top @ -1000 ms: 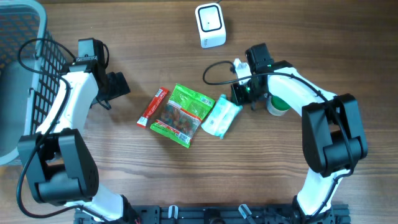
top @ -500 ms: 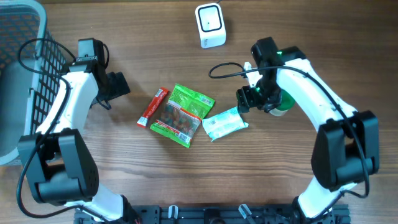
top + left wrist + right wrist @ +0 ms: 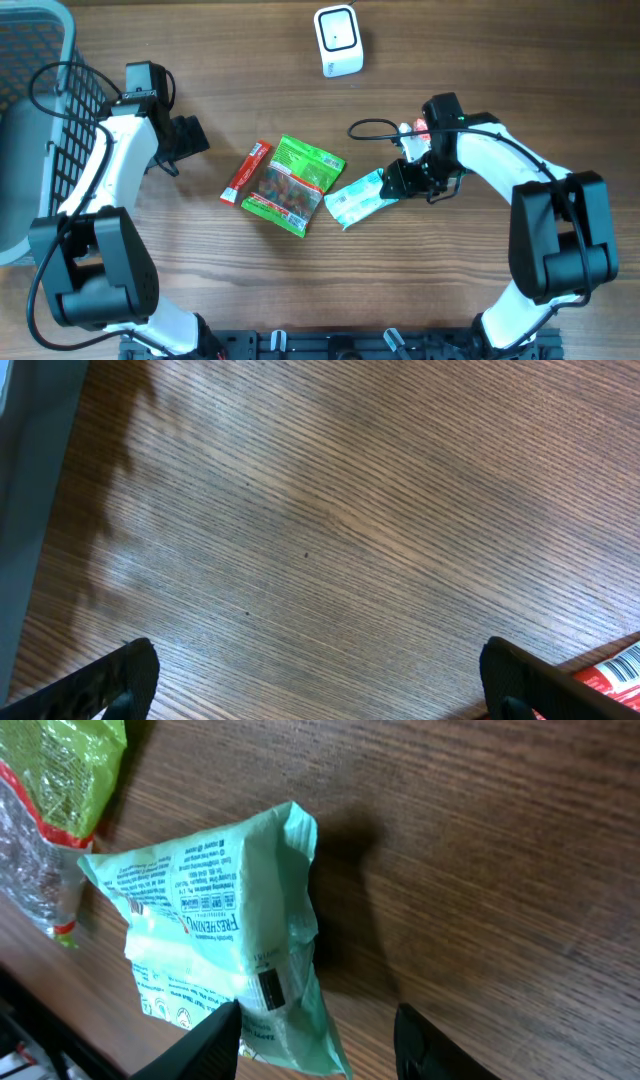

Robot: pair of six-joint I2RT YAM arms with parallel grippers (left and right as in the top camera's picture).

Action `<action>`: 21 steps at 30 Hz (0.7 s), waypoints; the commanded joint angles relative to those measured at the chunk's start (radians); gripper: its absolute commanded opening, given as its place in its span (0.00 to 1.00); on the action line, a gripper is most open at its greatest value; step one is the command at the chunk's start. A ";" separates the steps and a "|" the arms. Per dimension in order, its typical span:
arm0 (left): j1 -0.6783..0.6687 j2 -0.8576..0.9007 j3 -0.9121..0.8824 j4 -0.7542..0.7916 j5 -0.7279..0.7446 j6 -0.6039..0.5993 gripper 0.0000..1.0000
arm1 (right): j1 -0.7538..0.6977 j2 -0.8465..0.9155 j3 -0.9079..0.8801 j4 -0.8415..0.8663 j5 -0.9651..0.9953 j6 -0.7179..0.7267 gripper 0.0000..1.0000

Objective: Scan the item barcode

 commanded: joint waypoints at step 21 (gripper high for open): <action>0.005 -0.016 0.014 0.000 0.005 0.008 1.00 | -0.027 -0.004 -0.094 0.158 -0.178 -0.062 0.17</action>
